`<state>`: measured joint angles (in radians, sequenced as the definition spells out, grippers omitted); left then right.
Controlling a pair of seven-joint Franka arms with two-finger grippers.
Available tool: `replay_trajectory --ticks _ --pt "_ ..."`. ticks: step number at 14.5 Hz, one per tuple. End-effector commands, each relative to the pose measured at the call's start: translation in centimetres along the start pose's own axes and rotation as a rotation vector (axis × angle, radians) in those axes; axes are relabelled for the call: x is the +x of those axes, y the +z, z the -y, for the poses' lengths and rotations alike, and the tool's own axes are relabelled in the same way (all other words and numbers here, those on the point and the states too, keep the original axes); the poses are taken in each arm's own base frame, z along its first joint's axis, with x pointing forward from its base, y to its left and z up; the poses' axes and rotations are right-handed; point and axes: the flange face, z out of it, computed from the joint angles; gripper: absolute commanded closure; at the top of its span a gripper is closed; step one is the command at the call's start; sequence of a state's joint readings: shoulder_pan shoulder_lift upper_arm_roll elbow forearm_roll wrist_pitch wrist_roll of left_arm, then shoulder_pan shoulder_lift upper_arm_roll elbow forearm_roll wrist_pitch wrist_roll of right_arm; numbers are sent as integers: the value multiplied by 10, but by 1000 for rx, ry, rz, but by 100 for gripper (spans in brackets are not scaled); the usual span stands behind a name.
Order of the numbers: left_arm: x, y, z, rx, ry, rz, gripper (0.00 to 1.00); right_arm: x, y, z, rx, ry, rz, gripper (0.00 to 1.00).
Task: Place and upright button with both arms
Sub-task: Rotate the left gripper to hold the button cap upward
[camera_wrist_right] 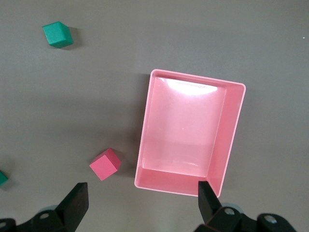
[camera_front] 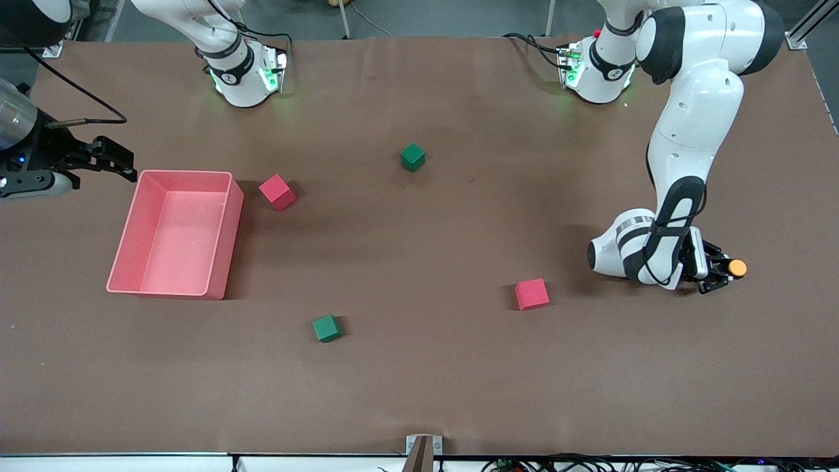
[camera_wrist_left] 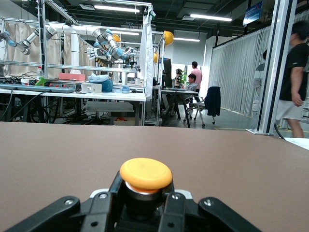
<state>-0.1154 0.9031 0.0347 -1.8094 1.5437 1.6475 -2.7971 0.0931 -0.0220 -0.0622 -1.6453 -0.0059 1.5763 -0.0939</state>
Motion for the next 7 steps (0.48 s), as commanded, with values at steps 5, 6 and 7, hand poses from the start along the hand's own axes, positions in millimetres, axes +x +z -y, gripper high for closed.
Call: replay_trajectory --ticks 5,6,7 --pt "-6 3 3 -26 -206 -29 85 -2 -1 -1 3 1 -7 0" --pt "-6 4 3 -24 -208 -29 74 -2 -2 -1 3 1 -10 0" --pt "-5 5 3 -22 -209 -29 53 -2 -3 -2 2 2 -12 0"
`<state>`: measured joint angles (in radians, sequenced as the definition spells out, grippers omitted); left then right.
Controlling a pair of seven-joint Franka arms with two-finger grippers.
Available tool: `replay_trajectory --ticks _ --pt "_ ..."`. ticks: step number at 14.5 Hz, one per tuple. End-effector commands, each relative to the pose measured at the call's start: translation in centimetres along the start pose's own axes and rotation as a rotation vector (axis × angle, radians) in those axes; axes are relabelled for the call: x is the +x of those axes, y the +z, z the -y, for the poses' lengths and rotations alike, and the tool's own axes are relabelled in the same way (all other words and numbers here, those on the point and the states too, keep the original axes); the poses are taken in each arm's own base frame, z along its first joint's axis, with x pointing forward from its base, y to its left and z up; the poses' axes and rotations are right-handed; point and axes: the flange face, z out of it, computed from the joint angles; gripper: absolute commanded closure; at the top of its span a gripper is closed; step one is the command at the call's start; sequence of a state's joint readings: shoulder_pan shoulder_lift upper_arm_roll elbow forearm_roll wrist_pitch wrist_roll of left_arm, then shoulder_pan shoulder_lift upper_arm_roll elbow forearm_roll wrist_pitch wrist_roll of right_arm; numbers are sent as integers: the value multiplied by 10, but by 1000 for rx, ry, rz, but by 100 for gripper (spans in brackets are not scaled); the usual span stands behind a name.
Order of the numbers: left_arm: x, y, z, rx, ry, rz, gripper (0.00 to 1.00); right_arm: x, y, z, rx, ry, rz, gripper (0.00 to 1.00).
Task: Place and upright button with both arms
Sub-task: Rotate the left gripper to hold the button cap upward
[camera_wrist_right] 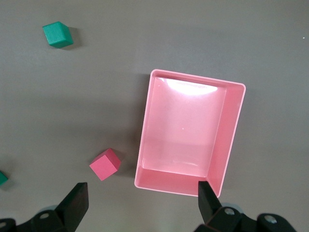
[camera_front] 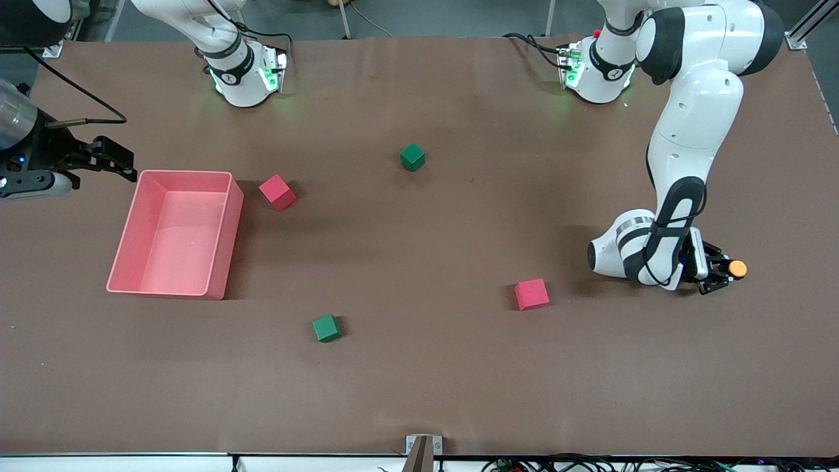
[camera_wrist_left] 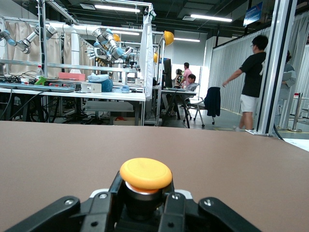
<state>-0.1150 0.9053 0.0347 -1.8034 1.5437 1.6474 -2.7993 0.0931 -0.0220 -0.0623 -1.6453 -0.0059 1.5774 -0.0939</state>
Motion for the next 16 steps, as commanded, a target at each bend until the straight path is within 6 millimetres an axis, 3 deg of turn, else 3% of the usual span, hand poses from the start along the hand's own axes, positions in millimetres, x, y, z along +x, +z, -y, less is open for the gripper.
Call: replay_trajectory --ticks 1,16 --pt "-5 5 2 -22 -205 -29 1 -2 -6 -3 2 4 -17 0" --pt "0 7 2 -13 -100 -33 0 7 -3 -7 -5 5 -47 0"
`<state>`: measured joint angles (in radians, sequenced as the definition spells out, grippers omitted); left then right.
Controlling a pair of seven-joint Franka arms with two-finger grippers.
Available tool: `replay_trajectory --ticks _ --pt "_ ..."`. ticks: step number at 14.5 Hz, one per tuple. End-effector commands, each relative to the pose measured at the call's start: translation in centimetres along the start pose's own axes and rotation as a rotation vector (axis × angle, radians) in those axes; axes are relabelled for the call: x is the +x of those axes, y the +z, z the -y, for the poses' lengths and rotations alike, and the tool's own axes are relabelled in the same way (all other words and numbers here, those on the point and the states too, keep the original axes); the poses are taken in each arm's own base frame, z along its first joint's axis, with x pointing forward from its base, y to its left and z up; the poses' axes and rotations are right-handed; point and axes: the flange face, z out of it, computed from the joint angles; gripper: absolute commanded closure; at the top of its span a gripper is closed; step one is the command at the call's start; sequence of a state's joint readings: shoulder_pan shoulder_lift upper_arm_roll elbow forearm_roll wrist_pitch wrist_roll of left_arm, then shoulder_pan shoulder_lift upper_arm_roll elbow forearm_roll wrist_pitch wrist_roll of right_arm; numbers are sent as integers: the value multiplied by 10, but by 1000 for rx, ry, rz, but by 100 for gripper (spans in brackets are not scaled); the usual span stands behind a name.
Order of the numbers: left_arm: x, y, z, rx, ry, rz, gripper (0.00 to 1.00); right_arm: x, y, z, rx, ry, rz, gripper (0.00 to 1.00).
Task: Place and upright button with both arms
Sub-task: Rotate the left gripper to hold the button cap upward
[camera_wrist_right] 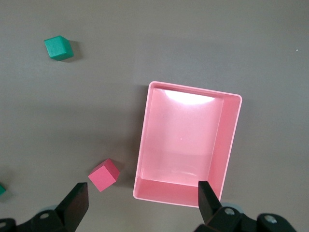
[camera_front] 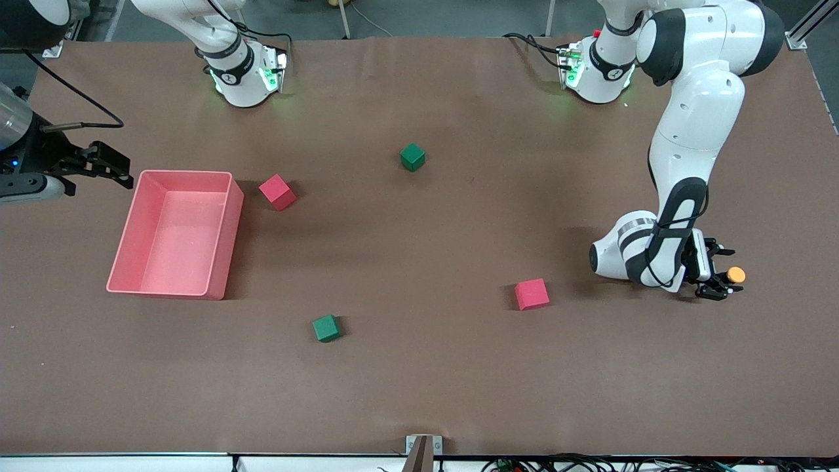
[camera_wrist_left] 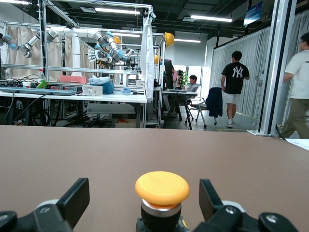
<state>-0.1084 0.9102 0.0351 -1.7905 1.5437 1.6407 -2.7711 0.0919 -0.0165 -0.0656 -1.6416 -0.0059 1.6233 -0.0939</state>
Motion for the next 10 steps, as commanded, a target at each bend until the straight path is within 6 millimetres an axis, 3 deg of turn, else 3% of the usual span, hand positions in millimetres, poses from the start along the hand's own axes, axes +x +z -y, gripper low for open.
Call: replay_trajectory --ticks 1,4,10 --pt "0 3 5 -19 -114 -25 0 1 0 -4 -1 2 -3 0" --pt "7 5 4 -7 -88 -57 0 2 0 -4 -1 4 -5 0" --pt "44 3 -15 1 -47 -54 0 1 2 -4 0 4 6 0"
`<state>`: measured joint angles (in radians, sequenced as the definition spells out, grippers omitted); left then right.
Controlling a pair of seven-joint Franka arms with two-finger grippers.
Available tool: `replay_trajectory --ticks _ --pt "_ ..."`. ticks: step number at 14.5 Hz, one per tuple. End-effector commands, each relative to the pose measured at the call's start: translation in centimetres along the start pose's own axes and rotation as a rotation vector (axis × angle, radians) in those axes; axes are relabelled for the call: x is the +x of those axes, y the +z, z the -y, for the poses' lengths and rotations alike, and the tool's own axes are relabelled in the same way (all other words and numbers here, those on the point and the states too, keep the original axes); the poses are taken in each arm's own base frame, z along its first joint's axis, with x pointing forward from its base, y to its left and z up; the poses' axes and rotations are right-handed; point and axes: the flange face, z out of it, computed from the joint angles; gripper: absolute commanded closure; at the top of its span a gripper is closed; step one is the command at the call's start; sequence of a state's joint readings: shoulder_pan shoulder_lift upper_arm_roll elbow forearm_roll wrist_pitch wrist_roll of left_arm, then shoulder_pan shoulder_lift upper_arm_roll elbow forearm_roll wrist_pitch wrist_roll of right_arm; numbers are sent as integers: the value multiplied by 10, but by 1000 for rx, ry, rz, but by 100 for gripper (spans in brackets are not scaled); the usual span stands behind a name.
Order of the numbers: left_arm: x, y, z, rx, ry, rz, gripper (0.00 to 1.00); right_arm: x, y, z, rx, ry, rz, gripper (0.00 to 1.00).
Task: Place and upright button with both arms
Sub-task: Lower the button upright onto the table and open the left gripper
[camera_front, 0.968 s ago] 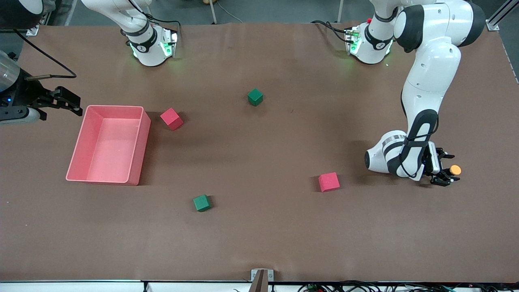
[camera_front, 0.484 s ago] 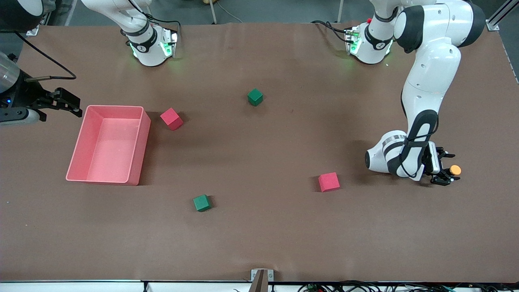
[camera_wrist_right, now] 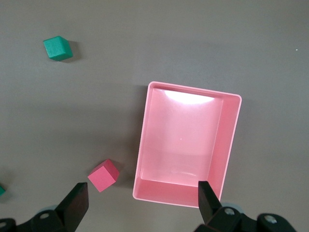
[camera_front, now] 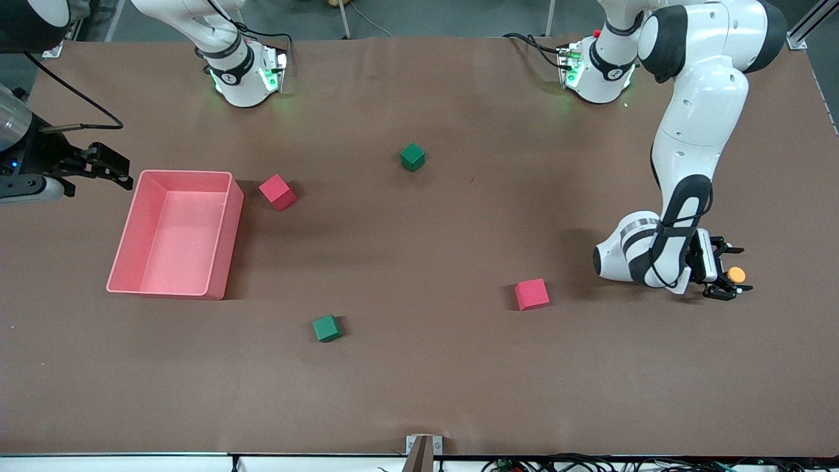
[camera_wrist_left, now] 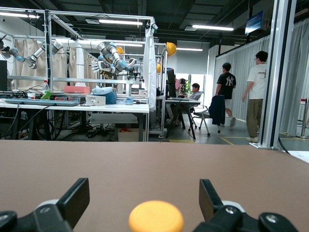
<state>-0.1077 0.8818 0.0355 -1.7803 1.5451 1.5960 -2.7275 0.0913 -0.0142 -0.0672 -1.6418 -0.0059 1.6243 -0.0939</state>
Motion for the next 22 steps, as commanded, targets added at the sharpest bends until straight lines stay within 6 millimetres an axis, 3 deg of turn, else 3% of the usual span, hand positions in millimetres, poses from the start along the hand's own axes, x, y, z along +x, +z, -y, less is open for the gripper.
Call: replay_trajectory --ticks 1,3,8,10,15,19,22 --pt "30 0 -9 -13 -39 -9 0 0 1 -2 0 1 6 0" --pt "49 -2 -18 -8 -10 -3 0 0 2 -2 1 1 9 0" --pt "122 -13 -41 19 91 104 0 -1 2 -3 1 3 9 0" --pt "166 -23 -52 20 164 221 0 -1 0 -2 0 1 8 0" --pt "252 -53 -81 -1 386 556 0 -1 -1 -6 1 8 0 0" --pt "326 -68 -103 -124 545 894 0 1 0 -6 1 8 -5 0" --pt "355 -76 -101 -223 621 1059 0 2 2 -4 1 5 0 0"
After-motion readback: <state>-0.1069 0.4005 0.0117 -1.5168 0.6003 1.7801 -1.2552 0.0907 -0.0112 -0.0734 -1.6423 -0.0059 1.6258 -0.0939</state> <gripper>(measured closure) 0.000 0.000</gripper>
